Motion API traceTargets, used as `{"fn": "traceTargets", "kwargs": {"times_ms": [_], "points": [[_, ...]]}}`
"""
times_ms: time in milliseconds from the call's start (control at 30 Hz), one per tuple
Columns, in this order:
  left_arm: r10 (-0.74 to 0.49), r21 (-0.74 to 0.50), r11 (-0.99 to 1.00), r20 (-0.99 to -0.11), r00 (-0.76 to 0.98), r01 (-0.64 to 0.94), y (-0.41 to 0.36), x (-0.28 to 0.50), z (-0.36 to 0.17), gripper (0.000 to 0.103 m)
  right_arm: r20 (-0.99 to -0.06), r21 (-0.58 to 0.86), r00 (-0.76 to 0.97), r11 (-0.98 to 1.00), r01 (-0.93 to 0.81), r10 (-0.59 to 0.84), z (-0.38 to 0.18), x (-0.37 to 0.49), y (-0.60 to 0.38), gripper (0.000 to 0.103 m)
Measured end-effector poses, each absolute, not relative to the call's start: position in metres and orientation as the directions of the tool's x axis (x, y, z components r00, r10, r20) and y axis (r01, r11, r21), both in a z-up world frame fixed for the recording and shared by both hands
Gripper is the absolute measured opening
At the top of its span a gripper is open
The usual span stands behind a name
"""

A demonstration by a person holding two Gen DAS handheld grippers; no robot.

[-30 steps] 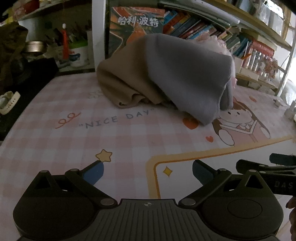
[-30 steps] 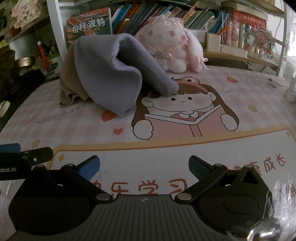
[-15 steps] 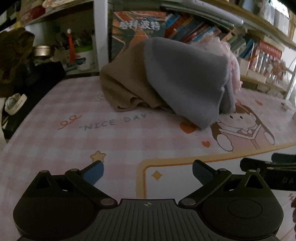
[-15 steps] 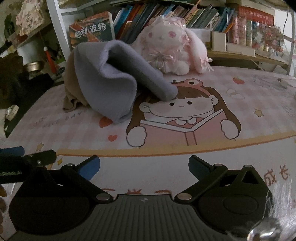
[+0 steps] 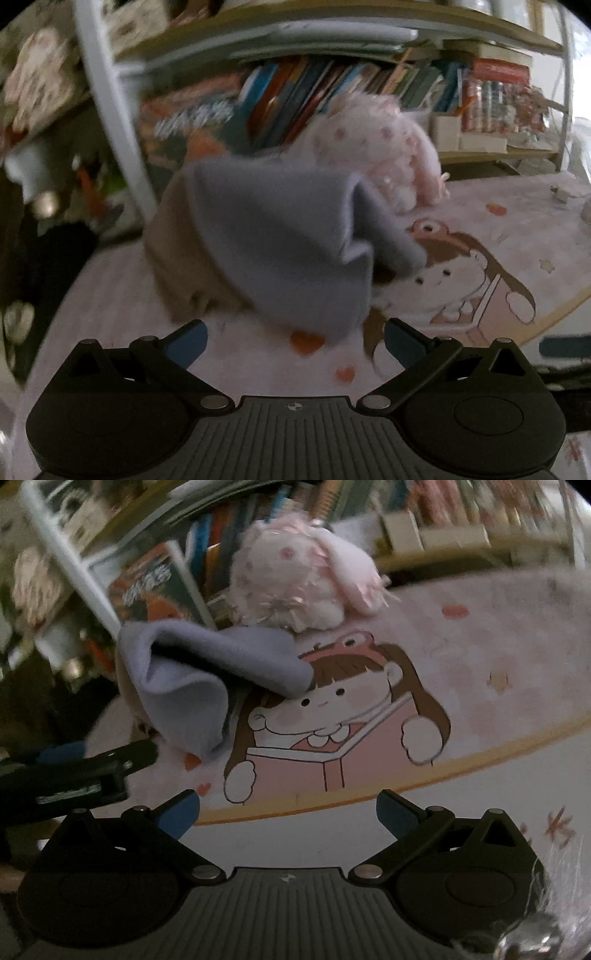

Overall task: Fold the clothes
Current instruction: 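Reach both tools to the crumpled sweater and pinch its grey fabric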

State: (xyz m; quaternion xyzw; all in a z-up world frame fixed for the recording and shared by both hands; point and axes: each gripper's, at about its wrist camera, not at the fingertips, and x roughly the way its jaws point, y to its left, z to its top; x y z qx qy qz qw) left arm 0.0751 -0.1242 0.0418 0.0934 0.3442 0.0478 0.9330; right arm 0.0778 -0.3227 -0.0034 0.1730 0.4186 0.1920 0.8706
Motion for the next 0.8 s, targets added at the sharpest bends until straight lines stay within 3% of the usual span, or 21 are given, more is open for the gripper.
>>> {"fn": "traceTargets", "kwargs": {"times_ms": [133, 267, 333, 367, 400, 433, 467, 800], "points": [[0.216, 0.276, 0.96, -0.61, 0.763, -0.051, -0.135, 0.101, 0.038, 0.102, -0.614, 0.628, 0.541, 0.771, -0.105, 0.574, -0.005, 0.082, -0.348, 0.1], [0.277, 0.344, 0.936, -0.581, 0.765, -0.077, -0.146, 0.126, 0.035, 0.093, -0.536, 0.771, 0.526, 0.637, -0.012, 0.66, -0.005, 0.085, -0.374, 0.1], [0.306, 0.376, 0.922, -0.566, 0.766, -0.091, -0.152, 0.139, 0.033, 0.076, -0.481, 0.834, 0.528, 0.551, 0.028, 0.7, -0.004, 0.088, -0.385, 0.1], [0.321, 0.392, 0.915, -0.557, 0.766, -0.098, -0.155, 0.146, 0.032, 0.05, -0.442, 0.866, 0.533, 0.498, 0.044, 0.721, -0.002, 0.091, -0.39, 0.1], [0.313, 0.386, 0.918, -0.563, 0.765, -0.092, -0.154, 0.143, 0.032, 0.035, -0.431, 0.879, 0.527, 0.473, 0.061, 0.733, -0.005, 0.093, -0.387, 0.1], [0.301, 0.375, 0.923, -0.57, 0.764, -0.083, -0.152, 0.138, 0.033, 0.028, -0.421, 0.89, 0.52, 0.45, 0.078, 0.743, -0.008, 0.094, -0.384, 0.1], [0.289, 0.365, 0.928, -0.578, 0.763, -0.075, -0.151, 0.134, 0.034, 0.009, -0.411, 0.9, 0.513, 0.426, 0.095, 0.753, -0.01, 0.096, -0.381, 0.1], [0.138, 0.261, 0.965, -0.572, 0.809, 0.02, -0.151, 0.054, 0.08, 0.008, -0.292, 0.945, 0.459, 0.18, 0.273, 0.839, -0.038, 0.114, -0.352, 0.1]]}}
